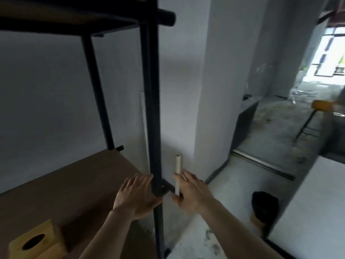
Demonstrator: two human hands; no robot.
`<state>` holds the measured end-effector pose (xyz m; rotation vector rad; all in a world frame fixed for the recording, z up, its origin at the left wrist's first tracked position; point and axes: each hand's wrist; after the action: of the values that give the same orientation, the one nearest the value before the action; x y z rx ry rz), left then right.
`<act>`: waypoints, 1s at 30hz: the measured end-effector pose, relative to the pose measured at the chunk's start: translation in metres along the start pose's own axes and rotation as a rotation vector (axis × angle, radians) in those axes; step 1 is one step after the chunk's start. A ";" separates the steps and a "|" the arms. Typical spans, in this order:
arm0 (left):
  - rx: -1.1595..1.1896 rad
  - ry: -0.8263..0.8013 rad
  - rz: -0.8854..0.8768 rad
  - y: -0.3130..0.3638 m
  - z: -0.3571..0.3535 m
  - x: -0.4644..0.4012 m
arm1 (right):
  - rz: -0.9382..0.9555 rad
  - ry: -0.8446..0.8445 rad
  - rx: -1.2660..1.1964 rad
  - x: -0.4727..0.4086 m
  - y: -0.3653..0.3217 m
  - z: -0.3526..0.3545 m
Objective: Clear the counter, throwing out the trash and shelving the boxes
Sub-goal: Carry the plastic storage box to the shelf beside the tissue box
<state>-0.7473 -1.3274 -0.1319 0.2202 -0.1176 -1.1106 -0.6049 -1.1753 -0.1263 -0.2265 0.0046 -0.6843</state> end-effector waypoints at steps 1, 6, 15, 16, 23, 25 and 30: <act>-0.001 -0.016 -0.039 0.027 -0.002 -0.006 | -0.041 0.018 -0.014 0.015 0.025 0.009; -0.020 -0.027 -0.252 0.185 -0.019 -0.034 | -0.256 0.121 -0.060 0.105 0.151 0.056; -0.069 -0.003 -0.727 0.458 -0.042 -0.048 | -0.753 0.291 -0.025 0.293 0.355 0.126; -0.057 -0.004 -0.780 0.490 -0.046 -0.048 | -0.816 0.309 -0.012 0.314 0.374 0.132; 0.023 -0.010 -1.059 0.657 -0.069 -0.063 | -1.108 0.389 0.005 0.400 0.482 0.168; 0.036 0.000 -1.100 0.690 -0.076 -0.081 | -1.156 0.400 0.018 0.401 0.511 0.176; 0.091 0.010 -1.192 0.754 -0.081 -0.159 | -1.230 0.451 0.041 0.369 0.578 0.207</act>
<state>-0.1418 -0.8544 -0.0317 0.3952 -0.0150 -2.2909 0.0592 -0.9301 -0.0190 -0.0031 0.3036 -1.9482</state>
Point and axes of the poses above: each hand's wrist, its own x-axis away from the middle knuckle, its own z-axis out of the back of the hand, y = z × x, and after that the axes turned 9 degrees about -z, right-handed
